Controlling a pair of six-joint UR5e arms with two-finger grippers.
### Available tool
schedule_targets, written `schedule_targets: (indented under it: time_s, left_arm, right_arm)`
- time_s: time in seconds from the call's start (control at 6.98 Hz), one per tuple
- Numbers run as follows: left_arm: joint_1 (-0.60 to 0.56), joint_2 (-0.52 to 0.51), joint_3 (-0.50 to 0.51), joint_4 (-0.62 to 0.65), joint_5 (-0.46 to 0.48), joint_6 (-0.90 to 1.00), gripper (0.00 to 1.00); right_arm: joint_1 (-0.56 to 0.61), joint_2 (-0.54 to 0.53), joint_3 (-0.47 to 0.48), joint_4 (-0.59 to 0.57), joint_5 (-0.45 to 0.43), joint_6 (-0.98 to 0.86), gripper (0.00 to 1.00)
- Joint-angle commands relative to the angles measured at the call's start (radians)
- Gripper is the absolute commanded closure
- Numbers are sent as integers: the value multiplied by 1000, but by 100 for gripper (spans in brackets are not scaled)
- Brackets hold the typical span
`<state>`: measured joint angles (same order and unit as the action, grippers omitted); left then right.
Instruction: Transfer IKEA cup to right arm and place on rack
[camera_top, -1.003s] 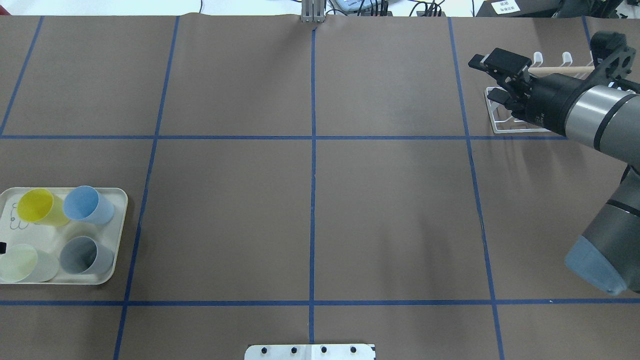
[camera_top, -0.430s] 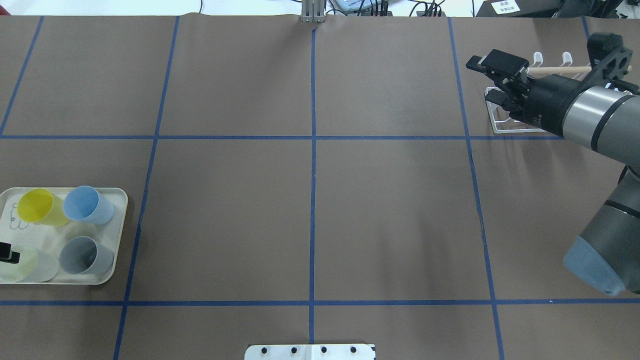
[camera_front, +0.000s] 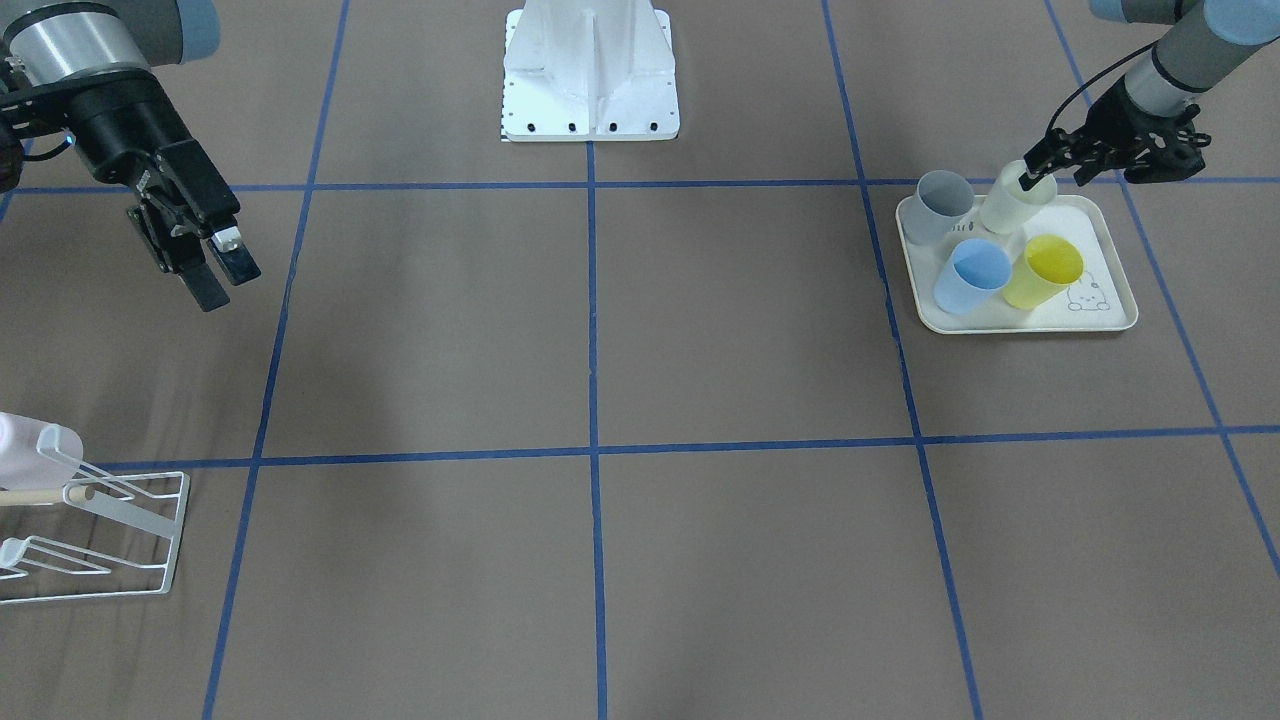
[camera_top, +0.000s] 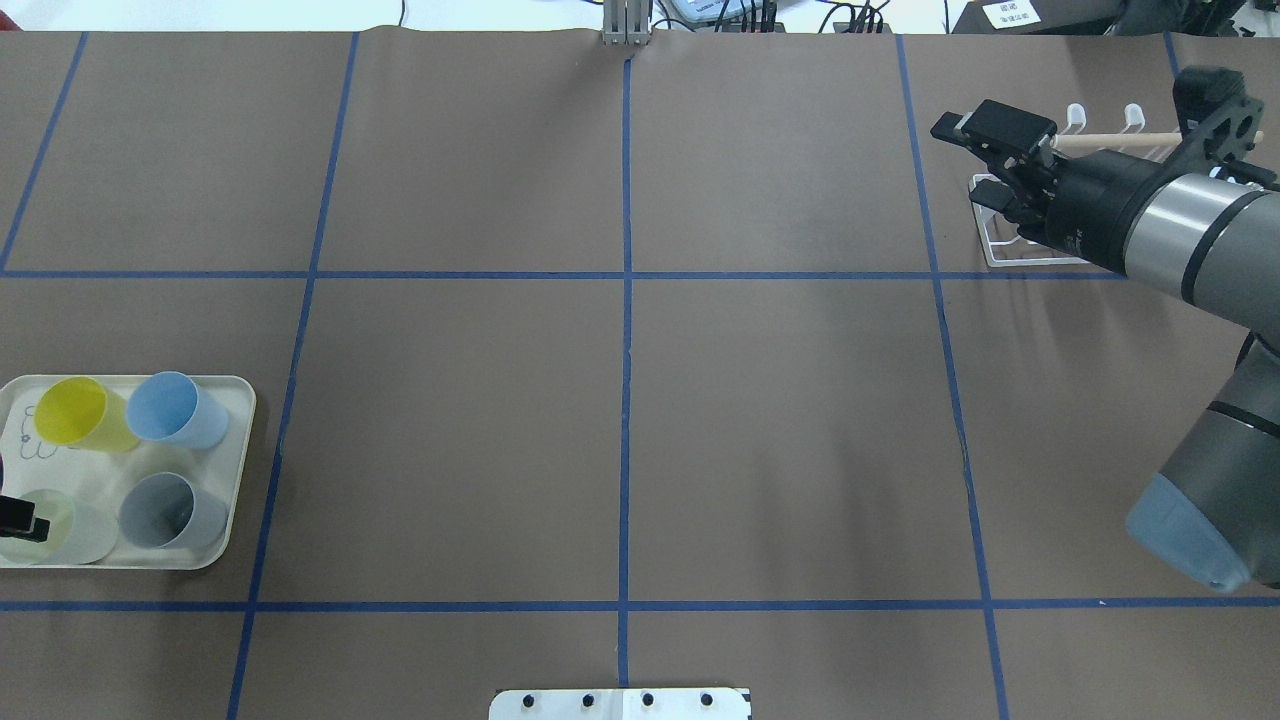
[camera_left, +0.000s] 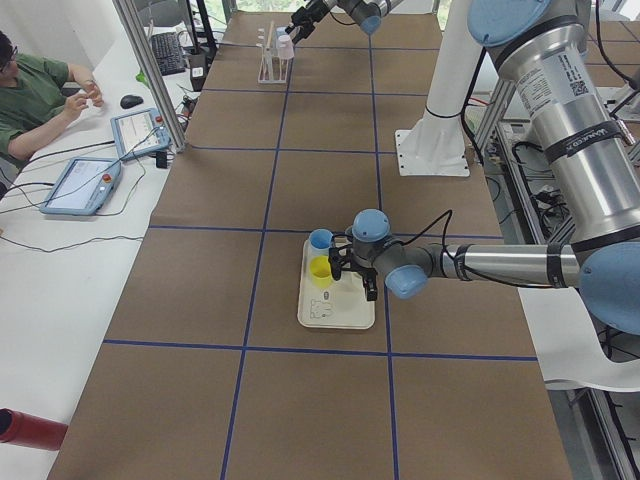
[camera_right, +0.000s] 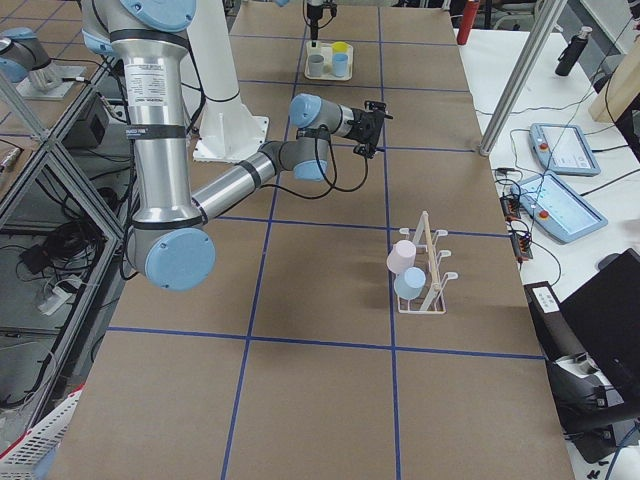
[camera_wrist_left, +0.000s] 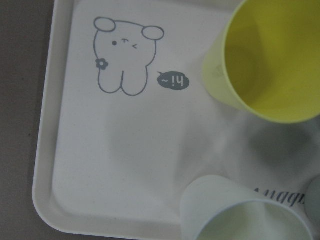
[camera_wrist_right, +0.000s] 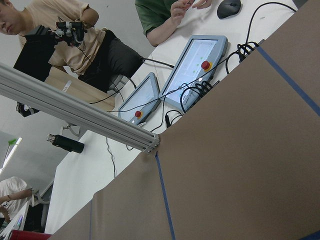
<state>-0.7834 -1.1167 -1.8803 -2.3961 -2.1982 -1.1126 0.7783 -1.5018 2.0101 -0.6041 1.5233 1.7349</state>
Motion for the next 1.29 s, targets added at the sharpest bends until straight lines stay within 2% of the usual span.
schedule_targets:
  time_s: [0.0,0.29,0.43,0.57,1.0,1.15]
  left_arm:
    - [21,-6,1,0,0,0,45]
    - [20,-11,6,0,2,-1,90]
    - [15,-11,4,0,0,-1,100]
    - [4,-8,-3,2,-3,-3,100]
    - [-207,59,-60,0,-103,14,100]
    - [-232,89,-83,2,-103,39,100]
  right_arm:
    - [-1,0,-1,0,0,0,0]
    - [-1,0,-1,0,-2,0,0]
    - [-1,0,-1,0,-2,0,0]
    - [-1,0,-2,0,-2,0,0]
    - [-7,0,-2,0,-2,0,0]
    - [-17,0,-4,0,-2,0,0]
